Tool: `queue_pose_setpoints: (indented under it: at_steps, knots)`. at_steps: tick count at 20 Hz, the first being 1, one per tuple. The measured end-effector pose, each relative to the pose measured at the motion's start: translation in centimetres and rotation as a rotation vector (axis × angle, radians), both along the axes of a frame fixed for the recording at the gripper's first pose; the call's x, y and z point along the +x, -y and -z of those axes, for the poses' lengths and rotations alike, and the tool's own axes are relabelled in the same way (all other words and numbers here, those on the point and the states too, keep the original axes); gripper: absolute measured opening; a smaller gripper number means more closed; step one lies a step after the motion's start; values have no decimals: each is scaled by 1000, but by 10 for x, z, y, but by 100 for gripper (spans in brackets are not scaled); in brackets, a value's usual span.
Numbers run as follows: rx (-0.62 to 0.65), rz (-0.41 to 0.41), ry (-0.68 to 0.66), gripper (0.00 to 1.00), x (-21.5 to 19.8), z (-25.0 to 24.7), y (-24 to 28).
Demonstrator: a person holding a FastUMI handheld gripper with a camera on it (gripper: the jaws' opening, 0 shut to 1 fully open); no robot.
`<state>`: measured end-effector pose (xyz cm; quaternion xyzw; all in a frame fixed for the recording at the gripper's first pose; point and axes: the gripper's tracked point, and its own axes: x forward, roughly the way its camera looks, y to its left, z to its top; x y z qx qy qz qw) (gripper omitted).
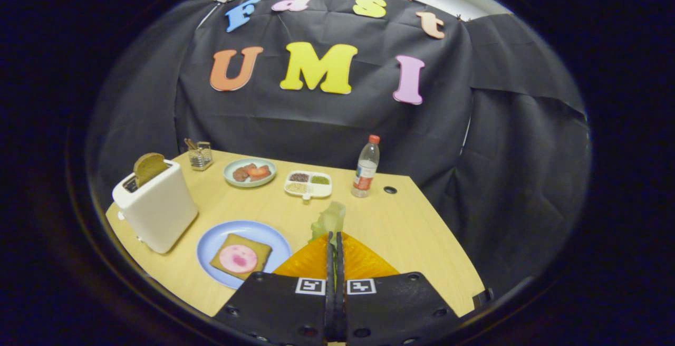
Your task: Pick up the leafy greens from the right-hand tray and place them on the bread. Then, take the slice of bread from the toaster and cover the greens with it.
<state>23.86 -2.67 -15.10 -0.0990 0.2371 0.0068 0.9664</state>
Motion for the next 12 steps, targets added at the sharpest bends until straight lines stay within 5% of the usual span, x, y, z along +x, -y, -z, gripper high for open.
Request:
queue_pose_setpoints:
  at_steps: [6, 12]
  knots:
    - [7, -115, 52, 0, -20, -33, -91]
    - [51, -170, -11, 0, -18, 11, -147]
